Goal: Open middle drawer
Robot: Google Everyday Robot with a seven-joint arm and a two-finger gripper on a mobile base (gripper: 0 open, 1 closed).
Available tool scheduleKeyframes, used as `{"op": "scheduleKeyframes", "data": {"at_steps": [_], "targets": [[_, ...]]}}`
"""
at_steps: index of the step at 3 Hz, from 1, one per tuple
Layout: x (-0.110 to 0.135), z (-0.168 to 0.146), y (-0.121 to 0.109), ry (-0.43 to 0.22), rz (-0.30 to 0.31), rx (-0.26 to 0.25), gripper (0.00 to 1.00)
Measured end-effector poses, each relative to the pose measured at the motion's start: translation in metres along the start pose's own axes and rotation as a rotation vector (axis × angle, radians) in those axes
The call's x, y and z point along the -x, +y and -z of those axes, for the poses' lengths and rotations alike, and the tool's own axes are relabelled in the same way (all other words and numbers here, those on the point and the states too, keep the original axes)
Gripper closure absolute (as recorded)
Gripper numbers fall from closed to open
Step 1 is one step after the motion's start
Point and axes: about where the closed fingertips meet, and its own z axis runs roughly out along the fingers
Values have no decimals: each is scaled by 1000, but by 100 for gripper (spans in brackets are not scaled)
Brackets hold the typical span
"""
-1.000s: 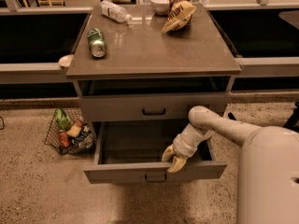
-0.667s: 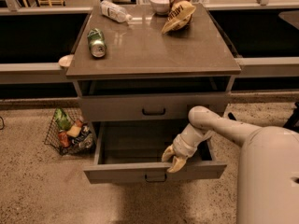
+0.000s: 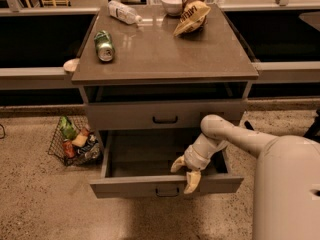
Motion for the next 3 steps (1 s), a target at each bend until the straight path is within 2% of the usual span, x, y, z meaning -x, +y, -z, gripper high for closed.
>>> {"op": "scheduleKeyframes", "data": {"at_steps": [1, 2, 3], "targets": [[0, -7, 9, -15, 3, 25, 0], [6, -12, 31, -30, -21, 46, 0], [18, -21, 56, -41, -44, 92, 0]]}}
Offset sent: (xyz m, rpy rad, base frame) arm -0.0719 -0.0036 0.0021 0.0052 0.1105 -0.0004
